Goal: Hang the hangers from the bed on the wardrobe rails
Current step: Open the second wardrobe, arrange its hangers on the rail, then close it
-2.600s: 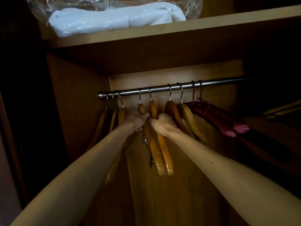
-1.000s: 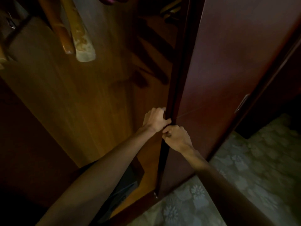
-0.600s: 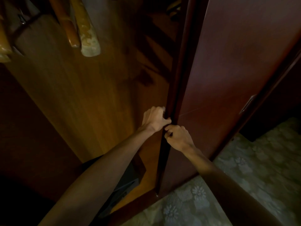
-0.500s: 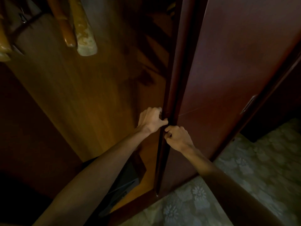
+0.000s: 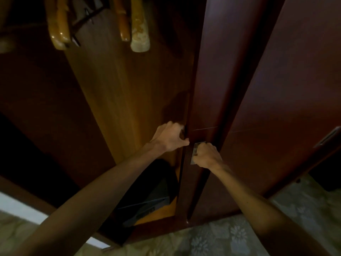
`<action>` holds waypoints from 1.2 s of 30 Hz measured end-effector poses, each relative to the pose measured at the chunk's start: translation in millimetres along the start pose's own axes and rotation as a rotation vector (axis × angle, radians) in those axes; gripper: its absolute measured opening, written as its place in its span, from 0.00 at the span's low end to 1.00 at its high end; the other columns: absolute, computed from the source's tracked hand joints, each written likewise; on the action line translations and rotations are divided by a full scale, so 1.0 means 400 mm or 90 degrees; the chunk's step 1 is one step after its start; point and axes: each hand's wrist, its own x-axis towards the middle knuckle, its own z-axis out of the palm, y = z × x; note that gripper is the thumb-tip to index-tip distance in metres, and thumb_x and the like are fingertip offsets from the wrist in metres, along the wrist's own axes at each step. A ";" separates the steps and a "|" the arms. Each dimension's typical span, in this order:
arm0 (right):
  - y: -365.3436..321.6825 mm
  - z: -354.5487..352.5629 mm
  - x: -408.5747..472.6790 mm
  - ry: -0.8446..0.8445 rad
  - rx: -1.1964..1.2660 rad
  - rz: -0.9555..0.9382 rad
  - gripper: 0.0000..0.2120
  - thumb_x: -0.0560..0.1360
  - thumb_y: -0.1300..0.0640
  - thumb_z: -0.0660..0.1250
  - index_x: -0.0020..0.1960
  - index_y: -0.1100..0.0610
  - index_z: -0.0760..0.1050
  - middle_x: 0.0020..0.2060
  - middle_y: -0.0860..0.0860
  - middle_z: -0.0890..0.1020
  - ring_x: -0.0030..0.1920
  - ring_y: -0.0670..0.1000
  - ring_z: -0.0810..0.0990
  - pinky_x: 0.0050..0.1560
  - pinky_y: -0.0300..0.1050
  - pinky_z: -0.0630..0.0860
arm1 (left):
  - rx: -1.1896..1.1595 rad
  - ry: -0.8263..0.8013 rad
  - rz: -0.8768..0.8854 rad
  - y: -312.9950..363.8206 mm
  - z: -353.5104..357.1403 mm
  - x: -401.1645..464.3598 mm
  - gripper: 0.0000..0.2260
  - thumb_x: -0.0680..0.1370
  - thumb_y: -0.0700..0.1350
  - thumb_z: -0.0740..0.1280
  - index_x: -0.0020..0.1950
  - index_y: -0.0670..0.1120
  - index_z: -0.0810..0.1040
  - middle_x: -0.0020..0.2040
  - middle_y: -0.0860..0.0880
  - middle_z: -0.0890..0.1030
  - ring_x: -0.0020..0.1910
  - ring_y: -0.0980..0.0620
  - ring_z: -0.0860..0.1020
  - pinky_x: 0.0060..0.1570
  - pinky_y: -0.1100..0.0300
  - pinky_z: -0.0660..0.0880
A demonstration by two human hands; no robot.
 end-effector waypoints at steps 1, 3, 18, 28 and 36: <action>-0.005 0.005 0.002 -0.001 0.008 -0.008 0.11 0.73 0.59 0.68 0.33 0.53 0.71 0.38 0.52 0.81 0.43 0.55 0.85 0.43 0.47 0.82 | 0.020 -0.032 -0.011 -0.011 -0.009 -0.005 0.12 0.75 0.59 0.69 0.47 0.52 0.83 0.42 0.55 0.84 0.41 0.56 0.81 0.45 0.53 0.81; -0.019 0.017 -0.002 -0.015 0.025 -0.013 0.12 0.74 0.55 0.68 0.32 0.53 0.72 0.34 0.51 0.82 0.38 0.53 0.85 0.42 0.48 0.84 | 0.047 -0.080 -0.029 -0.028 -0.022 -0.017 0.13 0.75 0.60 0.68 0.42 0.50 0.83 0.38 0.54 0.83 0.38 0.55 0.81 0.43 0.54 0.81; -0.198 0.124 -0.028 -0.127 0.091 -0.134 0.09 0.74 0.55 0.68 0.39 0.60 0.79 0.31 0.53 0.84 0.28 0.48 0.85 0.34 0.46 0.83 | 0.115 -0.141 -0.111 -0.169 -0.125 -0.182 0.18 0.79 0.57 0.65 0.39 0.45 0.80 0.33 0.51 0.81 0.31 0.56 0.79 0.32 0.57 0.78; -0.359 0.183 -0.079 -0.164 0.036 -0.250 0.14 0.74 0.49 0.71 0.34 0.55 0.75 0.38 0.52 0.82 0.39 0.55 0.84 0.41 0.51 0.83 | 0.127 -0.093 -0.199 -0.271 -0.186 -0.319 0.21 0.80 0.53 0.64 0.29 0.47 0.73 0.27 0.49 0.75 0.24 0.53 0.71 0.28 0.62 0.67; -0.487 0.243 -0.091 -0.180 -0.011 -0.290 0.11 0.72 0.50 0.72 0.39 0.57 0.77 0.43 0.53 0.83 0.41 0.55 0.84 0.43 0.49 0.83 | 0.113 -0.032 -0.287 -0.352 -0.221 -0.423 0.23 0.80 0.59 0.60 0.45 0.42 0.83 0.43 0.46 0.86 0.41 0.48 0.84 0.40 0.54 0.80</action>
